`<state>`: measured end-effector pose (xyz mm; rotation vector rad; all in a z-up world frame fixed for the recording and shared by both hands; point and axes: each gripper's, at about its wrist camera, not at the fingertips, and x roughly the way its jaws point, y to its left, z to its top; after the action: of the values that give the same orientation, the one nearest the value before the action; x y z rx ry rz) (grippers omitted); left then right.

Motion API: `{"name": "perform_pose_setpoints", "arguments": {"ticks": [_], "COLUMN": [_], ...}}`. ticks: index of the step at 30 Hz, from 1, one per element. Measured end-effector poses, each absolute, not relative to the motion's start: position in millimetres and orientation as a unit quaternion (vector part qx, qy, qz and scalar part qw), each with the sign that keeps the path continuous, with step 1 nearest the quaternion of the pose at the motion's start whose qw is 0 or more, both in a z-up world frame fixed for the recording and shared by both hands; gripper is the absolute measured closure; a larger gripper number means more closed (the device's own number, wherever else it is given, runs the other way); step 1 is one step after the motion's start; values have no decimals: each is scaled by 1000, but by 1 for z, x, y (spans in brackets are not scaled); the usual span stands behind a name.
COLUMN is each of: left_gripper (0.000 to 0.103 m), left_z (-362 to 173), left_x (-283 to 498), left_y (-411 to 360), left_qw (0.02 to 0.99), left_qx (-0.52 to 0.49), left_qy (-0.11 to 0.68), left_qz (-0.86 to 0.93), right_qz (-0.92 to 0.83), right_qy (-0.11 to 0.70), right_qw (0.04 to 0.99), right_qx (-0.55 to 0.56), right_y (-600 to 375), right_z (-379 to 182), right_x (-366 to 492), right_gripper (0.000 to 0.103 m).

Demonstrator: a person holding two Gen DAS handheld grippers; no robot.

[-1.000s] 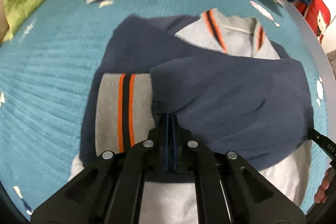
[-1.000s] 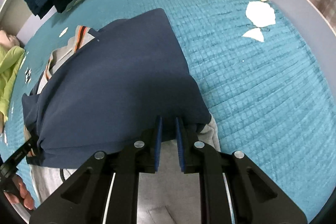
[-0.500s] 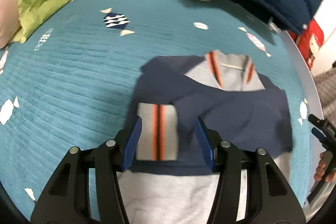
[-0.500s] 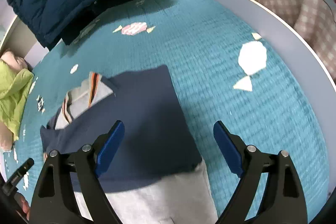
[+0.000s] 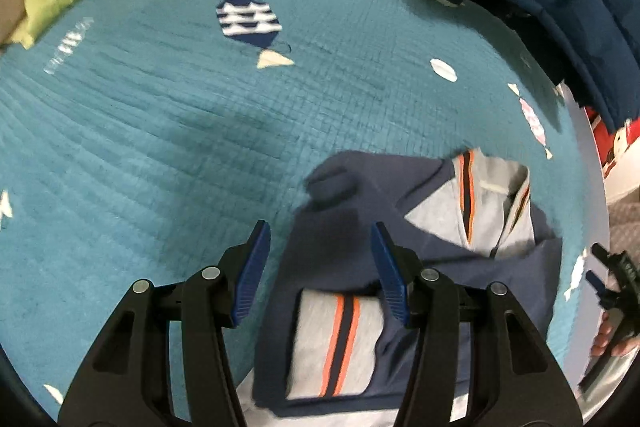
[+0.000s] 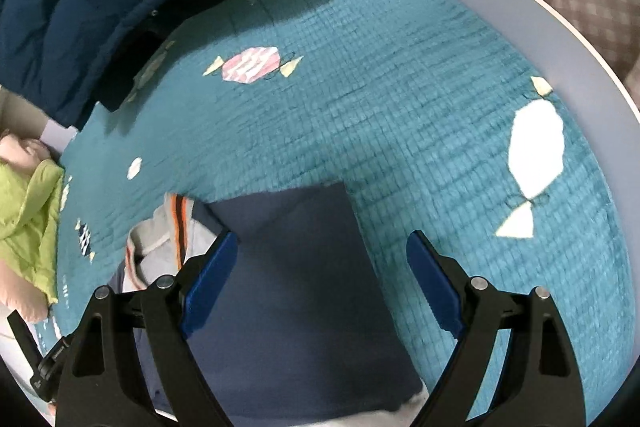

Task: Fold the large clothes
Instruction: 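Grasp the folded jacket edge with the left tool and lift it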

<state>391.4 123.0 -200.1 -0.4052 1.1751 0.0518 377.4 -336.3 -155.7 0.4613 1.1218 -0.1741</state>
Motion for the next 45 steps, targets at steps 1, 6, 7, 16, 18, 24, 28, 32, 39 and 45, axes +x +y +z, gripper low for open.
{"name": "perform_pose_setpoints", "arguments": {"ticks": [1,6,7,16,18,24,28,32,39,45], "left_gripper": [49,50,50,65,69,86,88,88,88,89], "left_z": [-204,-224,-227,-248,-249,-244,-233,-215,-171,-123], "left_x": [396,413,414,423,424,423,417,410,386,342], "left_y": [123,123,123,99,97,93,99,101,106,104], "left_qw": [808,792,790,787,784,784,789,800,824,850], "left_qx": [-197,-224,-231,-134,-130,-130,-152,-153,-149,-138], "left_qy": [554,567,567,601,604,604,594,580,547,506], "left_qz": [25,30,34,44,51,52,39,19,-16,-49], "right_qz": [-85,-102,-104,-146,-150,-139,-115,-91,-51,-10], "right_qy": [529,544,542,561,564,555,531,508,463,404], "right_qw": [817,810,813,794,793,801,818,832,860,896], "right_qx": [213,195,188,184,173,179,189,203,205,181], "right_y": [-335,-328,-327,-325,-322,-321,-324,-324,-322,-314], "right_z": [-159,-185,-189,-224,-225,-214,-193,-165,-116,-64], "right_x": [382,407,411,427,429,423,410,395,354,286], "right_gripper": [23,29,29,56,57,93,94,95,95,95]}}
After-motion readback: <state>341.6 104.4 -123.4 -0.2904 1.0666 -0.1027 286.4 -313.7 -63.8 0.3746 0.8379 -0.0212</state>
